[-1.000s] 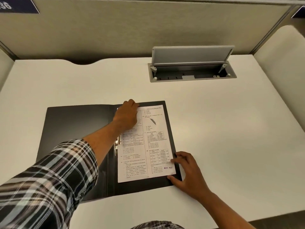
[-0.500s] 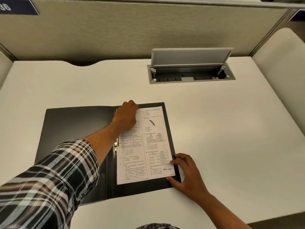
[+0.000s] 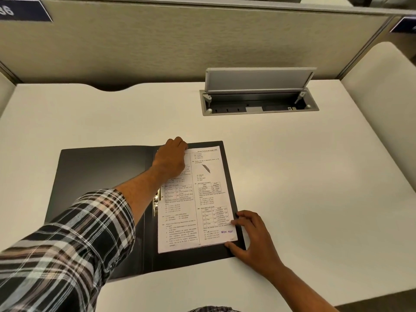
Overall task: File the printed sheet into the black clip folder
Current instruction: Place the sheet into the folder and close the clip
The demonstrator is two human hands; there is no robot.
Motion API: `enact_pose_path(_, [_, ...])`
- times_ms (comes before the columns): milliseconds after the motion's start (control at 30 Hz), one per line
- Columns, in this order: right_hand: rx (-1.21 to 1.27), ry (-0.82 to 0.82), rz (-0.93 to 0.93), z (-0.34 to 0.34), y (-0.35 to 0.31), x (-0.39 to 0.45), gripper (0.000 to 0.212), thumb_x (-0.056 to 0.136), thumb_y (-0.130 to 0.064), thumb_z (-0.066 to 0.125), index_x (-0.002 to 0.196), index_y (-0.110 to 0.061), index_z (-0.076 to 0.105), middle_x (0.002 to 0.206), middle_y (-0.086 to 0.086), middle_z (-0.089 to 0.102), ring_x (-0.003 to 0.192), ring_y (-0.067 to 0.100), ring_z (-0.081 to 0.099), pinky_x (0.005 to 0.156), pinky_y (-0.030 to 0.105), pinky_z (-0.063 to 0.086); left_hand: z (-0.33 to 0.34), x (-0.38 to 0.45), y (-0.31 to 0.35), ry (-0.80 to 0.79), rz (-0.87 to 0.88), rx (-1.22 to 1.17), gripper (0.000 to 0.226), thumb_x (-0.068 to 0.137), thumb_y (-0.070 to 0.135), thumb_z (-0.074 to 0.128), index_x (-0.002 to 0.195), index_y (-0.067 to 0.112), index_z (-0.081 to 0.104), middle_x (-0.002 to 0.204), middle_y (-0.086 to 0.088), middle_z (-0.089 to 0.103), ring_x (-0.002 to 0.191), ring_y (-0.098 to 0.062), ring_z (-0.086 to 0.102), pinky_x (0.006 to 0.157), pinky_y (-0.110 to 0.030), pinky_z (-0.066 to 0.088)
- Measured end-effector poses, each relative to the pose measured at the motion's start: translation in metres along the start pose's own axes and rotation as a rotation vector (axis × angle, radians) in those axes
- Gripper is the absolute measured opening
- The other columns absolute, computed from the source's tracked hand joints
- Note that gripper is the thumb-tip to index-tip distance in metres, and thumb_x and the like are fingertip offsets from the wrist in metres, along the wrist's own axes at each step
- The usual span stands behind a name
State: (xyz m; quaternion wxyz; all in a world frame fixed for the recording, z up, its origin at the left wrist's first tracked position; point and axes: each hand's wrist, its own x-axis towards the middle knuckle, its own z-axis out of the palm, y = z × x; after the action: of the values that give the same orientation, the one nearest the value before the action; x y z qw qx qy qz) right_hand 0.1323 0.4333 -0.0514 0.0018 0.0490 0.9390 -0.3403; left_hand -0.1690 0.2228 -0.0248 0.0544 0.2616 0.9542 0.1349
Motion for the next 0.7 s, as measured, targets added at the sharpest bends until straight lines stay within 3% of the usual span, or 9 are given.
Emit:
enact_pose_path(200, [0.021,-0.042,-0.001,-0.006,-0.005,0.003,0.069,0.074,-0.059,0.078,0.131,-0.031,0.054,0.143,-0.013,0.047,0.13,0.006,0.046,0.106,0.016,0.046,-0.001,-0.001,0.0,-0.008,-0.011,-0.005,0.035,0.093,0.018,0.056,0.127,0.014,0.052,0.126,-0.003,0.052,0.108,-0.022,0.052,0.088,-0.041,0.052])
enact_pose_path(333, [0.226,0.019,0.166,-0.017,-0.015,0.02,0.068,0.074,-0.061,0.079,0.13,-0.035,0.05,0.128,-0.023,0.055,0.115,0.004,0.058,0.086,0.015,0.055,-0.004,-0.01,-0.002,0.074,-0.027,-0.079,0.044,0.094,0.016,0.053,0.137,0.012,0.046,0.134,-0.008,0.05,0.114,-0.027,0.053,0.095,-0.041,0.049])
enact_pose_path(400, [0.271,0.098,0.25,-0.017,-0.02,0.04,0.062,0.08,-0.056,0.077,0.13,-0.031,0.053,0.122,-0.018,0.06,0.108,0.004,0.061,0.077,0.017,0.055,-0.005,-0.022,-0.006,0.156,-0.099,-0.133,0.046,0.095,0.016,0.051,0.14,0.011,0.043,0.138,-0.008,0.048,0.121,-0.028,0.05,0.1,-0.042,0.047])
enact_pose_path(567, [0.279,0.128,0.373,-0.014,-0.026,0.102,0.049,0.088,-0.043,0.075,0.129,-0.021,0.06,0.117,-0.007,0.062,0.098,0.007,0.061,0.077,0.014,0.047,0.0,-0.067,-0.02,0.278,-0.405,-0.314,0.035,0.099,0.024,0.046,0.133,0.014,0.045,0.134,-0.01,0.047,0.124,-0.028,0.047,0.098,-0.048,0.049])
enact_pose_path(700, [0.19,0.097,0.376,-0.003,-0.023,0.134,0.047,0.087,-0.053,0.07,0.124,-0.025,0.066,0.117,-0.005,0.066,0.1,0.012,0.065,0.084,0.03,0.058,0.003,-0.09,-0.027,0.251,-0.458,-0.371,0.034,0.102,0.026,0.042,0.132,0.013,0.05,0.138,-0.01,0.046,0.126,-0.028,0.047,0.1,-0.045,0.047])
